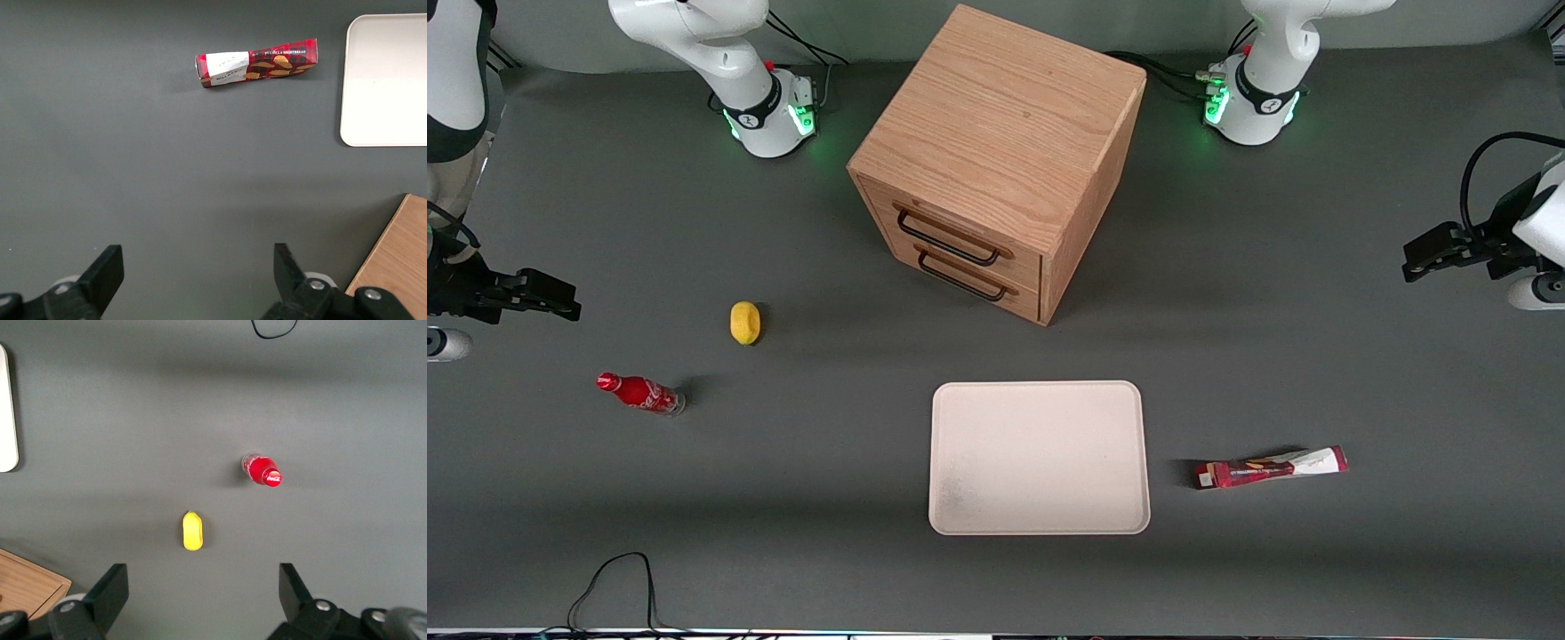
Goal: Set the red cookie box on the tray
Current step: 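Move the left gripper toward the red shortbread box beside the tray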
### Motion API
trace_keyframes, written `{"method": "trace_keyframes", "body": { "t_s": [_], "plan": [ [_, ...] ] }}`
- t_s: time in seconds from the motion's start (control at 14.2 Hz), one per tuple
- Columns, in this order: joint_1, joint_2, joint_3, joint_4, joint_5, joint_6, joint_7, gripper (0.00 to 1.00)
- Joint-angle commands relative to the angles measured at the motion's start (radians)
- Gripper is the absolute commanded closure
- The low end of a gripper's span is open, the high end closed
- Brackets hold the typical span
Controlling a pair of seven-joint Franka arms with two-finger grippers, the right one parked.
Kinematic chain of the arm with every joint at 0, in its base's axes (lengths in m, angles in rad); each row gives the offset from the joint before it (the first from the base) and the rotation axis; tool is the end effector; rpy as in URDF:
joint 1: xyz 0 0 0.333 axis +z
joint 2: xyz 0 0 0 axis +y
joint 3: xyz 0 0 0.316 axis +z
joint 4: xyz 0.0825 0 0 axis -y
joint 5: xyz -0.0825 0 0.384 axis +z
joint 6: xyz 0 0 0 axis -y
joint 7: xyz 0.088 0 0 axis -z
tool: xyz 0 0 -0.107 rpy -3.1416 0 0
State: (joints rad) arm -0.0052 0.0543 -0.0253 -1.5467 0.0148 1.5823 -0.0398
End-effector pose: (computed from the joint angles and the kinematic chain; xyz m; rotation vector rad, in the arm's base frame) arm 0.5716 -0.0155 0.6063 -3.1274 -0.0141 0.0285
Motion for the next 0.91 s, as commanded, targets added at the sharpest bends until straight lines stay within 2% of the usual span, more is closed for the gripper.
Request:
{"method": "trace_keyframes", "body": {
  "t_s": [0.0, 0.49, 0.84],
  "plan": [
    [-0.007, -0.014, 0.005, -0.004, -0.018, -0.008, 0.003, 0.00],
    [-0.019, 0.010, 0.007, 0.016, -0.025, 0.002, -0.008, 0.00],
    [-0.071, 0.146, -0.016, 0.120, -0.029, 0.036, -0.025, 0.00]
  ]
}}
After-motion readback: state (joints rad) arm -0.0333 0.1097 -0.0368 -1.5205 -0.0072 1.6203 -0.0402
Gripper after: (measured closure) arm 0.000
